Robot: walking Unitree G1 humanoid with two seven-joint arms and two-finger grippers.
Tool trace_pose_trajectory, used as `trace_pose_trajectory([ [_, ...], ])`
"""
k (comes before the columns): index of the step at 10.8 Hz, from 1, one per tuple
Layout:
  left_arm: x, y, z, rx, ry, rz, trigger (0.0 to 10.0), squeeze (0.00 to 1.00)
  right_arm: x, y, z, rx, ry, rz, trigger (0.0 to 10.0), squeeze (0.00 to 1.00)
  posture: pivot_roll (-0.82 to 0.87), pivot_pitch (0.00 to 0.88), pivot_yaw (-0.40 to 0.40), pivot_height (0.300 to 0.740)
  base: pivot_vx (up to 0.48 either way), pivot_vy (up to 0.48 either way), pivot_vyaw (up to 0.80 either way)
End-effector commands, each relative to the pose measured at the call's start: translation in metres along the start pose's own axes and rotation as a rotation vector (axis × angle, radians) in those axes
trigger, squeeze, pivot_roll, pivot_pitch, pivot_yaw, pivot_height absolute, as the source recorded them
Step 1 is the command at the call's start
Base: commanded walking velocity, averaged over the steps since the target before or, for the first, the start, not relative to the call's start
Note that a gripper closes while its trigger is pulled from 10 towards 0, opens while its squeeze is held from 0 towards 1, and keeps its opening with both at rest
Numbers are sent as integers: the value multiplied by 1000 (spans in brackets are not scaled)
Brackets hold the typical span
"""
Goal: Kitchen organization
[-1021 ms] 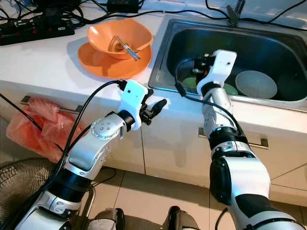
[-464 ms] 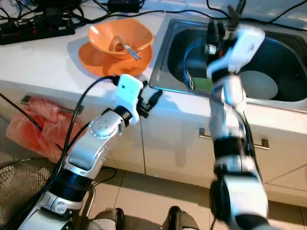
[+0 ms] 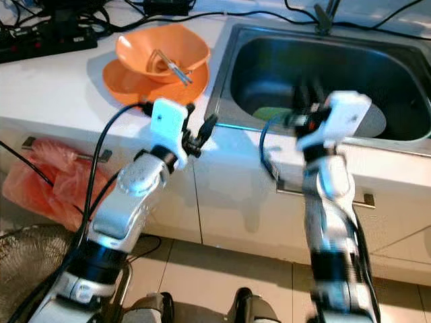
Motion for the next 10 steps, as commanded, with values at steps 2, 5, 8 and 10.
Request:
trace_pose_trajectory([
  [2, 1, -2, 0, 13, 0, -17, 10000, 0, 5, -11, 18, 152, 185, 29, 10000, 0, 130, 174, -25, 740, 0, 0, 0],
  [5, 6, -8, 9, 34, 40, -39, 10000, 0, -16, -33, 26, 272, 234, 130, 10000, 0, 138, 177, -20, 740, 0, 0, 0],
  [8, 22, -15, 30, 97, 150, -101, 10000, 0, -29, -40, 24, 253, 262, 174, 10000, 0, 145, 174, -17, 740, 0, 0, 0],
  [10, 32, -16, 39, 112, 345, -115, 10000, 0, -33, -40, 27, 257, 273, 179, 10000, 0, 150, 168, -16, 740, 0, 0, 0],
])
Point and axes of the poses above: a point about 5 cm out from each wrist's last joint towards the gripper, its own y axis pointing out of the wrist towards the gripper, its own x axis along the axis of the wrist's last joint, z = x × y, the point moved 4 cm from there along y, pointing out of the wrist towards the gripper, and after that the axes turned 3 degrees about y, right-handed, at the moved point
